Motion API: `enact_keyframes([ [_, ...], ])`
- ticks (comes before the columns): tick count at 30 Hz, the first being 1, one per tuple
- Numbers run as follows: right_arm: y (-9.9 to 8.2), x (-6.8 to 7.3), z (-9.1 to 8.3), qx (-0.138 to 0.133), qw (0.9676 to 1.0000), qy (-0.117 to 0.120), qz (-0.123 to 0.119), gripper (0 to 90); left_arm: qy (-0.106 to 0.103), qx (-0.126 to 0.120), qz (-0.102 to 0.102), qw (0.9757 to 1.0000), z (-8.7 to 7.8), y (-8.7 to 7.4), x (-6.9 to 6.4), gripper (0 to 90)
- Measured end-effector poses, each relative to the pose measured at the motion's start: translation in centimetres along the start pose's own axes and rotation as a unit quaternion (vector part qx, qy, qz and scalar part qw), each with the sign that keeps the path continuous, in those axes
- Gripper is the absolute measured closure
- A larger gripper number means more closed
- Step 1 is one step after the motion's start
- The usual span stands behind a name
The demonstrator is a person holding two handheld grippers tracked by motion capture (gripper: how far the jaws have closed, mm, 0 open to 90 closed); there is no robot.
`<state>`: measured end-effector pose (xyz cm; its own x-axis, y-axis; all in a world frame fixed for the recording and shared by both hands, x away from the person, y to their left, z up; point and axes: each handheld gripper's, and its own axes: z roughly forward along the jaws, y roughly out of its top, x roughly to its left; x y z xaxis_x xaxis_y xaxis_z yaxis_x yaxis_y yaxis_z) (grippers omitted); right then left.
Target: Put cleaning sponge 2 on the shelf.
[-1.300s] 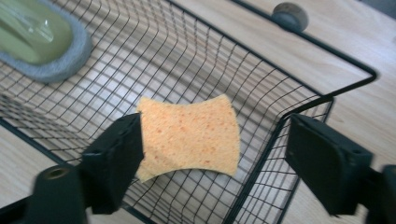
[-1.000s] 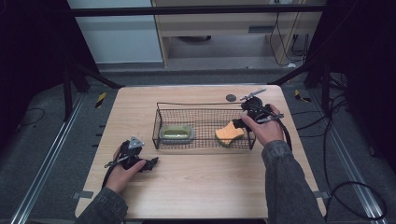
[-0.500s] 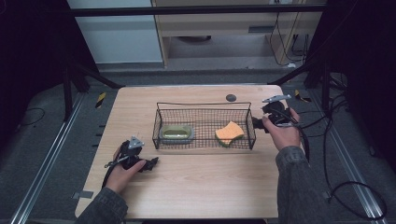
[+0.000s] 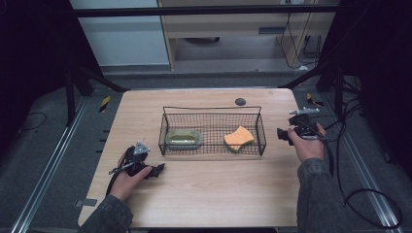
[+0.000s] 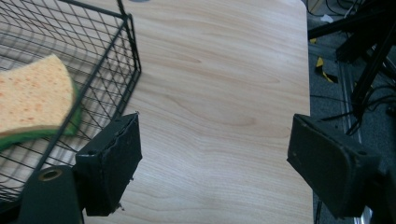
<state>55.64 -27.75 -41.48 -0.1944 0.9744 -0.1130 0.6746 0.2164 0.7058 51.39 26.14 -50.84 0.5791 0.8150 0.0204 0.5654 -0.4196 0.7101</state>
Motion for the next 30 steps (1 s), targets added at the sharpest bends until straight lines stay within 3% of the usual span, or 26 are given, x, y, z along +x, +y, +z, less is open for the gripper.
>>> enact_keyframes([
  [8, -1.2, -0.8, 1.8, 0.023, 0.9996, -0.007, 0.014, 17.2, 0.000, 0.000, 0.000, 1.0000, 0.0, 0.0, 0.0, 0.0],
  [19, -1.9, -1.3, 6.0, 0.045, 0.9978, -0.012, 0.046, 16.2, -0.002, 0.000, 0.001, 1.0000, 0.0, 0.0, 0.0, 0.0],
  [22, -2.2, -1.3, 7.2, 0.036, 0.9972, -0.009, 0.065, 15.1, -0.003, 0.000, 0.002, 1.0000, 0.1, 0.0, 0.1, 0.0],
  [30, -2.7, -0.7, 9.3, 0.014, 0.9978, -0.017, 0.062, 11.1, -0.003, 0.000, 0.002, 1.0000, 0.1, 0.1, 0.1, 0.0],
])
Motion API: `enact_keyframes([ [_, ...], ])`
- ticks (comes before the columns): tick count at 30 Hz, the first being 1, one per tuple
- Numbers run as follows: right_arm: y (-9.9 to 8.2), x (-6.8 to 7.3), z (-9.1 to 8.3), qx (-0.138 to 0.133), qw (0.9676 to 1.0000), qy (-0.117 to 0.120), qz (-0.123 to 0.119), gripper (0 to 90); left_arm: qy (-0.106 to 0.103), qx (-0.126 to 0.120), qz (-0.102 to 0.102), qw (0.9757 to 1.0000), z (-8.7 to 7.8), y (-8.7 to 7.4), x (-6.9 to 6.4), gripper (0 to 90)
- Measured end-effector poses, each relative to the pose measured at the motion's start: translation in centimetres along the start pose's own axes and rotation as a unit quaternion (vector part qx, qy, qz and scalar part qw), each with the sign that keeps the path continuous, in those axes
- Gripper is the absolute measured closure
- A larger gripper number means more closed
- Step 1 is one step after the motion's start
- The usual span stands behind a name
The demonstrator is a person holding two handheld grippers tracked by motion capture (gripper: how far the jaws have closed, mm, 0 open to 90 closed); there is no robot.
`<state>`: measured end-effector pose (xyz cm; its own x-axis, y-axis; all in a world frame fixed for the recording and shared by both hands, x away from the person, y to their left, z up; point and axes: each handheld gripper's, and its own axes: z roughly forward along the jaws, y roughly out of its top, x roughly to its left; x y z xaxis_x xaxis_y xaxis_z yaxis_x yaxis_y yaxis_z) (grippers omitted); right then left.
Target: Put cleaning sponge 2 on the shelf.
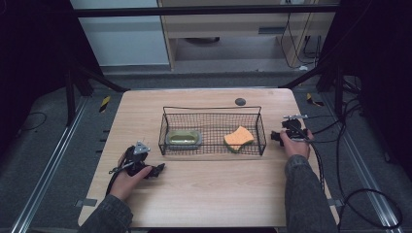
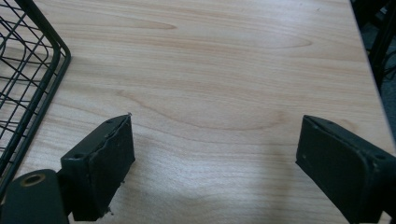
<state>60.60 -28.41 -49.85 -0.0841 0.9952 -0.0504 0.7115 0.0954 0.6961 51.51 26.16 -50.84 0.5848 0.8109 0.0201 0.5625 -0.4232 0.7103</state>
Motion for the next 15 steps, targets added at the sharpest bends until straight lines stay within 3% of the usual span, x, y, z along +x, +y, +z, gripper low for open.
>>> enact_keyframes([
  [2, -0.2, 0.1, 0.3, 0.001, 1.0000, 0.001, 0.007, 8.8, 0.000, 0.000, 0.000, 1.0000, 0.0, 0.0, 0.0, 0.0],
  [7, -1.0, 0.1, 0.7, -0.026, 0.9988, -0.001, 0.041, 7.0, 0.000, 0.000, 0.000, 1.0000, 0.0, 0.0, 0.0, 0.0],
  [11, -1.1, 0.2, 0.6, -0.025, 0.9990, 0.002, 0.037, 6.2, 0.001, -0.001, -0.002, 1.0000, 0.1, 0.1, 0.0, 0.0],
  [15, -1.1, 0.7, 0.6, -0.018, 0.9973, -0.020, 0.068, 2.7, 0.003, 0.000, -0.004, 1.0000, 0.1, 0.1, 0.1, 0.0],
])
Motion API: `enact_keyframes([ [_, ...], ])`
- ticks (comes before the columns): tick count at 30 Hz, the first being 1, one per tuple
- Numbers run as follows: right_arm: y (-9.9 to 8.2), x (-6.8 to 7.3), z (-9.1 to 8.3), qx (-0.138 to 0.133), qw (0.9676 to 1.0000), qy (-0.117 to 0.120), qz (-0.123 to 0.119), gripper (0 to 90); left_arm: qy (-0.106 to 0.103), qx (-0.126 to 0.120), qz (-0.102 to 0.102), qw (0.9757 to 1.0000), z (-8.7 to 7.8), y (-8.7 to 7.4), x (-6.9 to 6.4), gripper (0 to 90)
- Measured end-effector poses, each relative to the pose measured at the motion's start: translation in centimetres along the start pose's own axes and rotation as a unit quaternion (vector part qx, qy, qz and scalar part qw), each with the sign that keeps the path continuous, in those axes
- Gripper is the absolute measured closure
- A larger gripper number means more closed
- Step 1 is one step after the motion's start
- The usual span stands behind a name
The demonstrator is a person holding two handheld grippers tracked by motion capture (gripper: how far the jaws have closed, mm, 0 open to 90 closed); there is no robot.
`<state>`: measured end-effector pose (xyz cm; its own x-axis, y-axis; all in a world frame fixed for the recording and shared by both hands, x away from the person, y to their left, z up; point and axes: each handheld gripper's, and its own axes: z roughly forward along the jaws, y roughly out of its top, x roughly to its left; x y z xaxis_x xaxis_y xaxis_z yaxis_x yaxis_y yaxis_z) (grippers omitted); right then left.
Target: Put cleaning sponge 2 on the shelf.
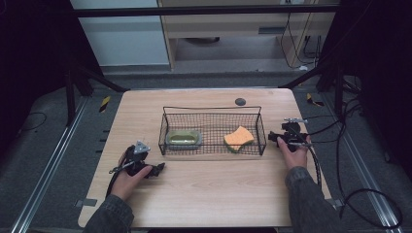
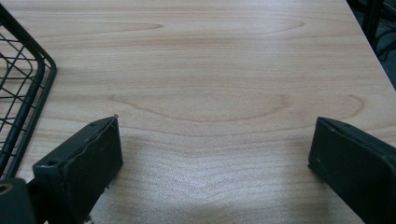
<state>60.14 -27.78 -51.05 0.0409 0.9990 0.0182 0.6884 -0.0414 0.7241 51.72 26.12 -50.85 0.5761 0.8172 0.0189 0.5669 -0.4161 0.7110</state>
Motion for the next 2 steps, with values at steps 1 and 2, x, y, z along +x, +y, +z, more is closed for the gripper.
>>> enact_keyframes([
  [1, 0.00, 0.03, 0.00, 0.001, 1.0000, -0.001, 0.002, 2.6, 0.001, 0.000, -0.001, 1.0000, 0.01, 0.02, 0.01, 0.0],
  [2, 0.00, 0.03, 0.00, 0.001, 1.0000, -0.001, 0.003, 2.2, 0.002, 0.000, -0.002, 1.0000, 0.02, 0.03, 0.01, 0.0],
])
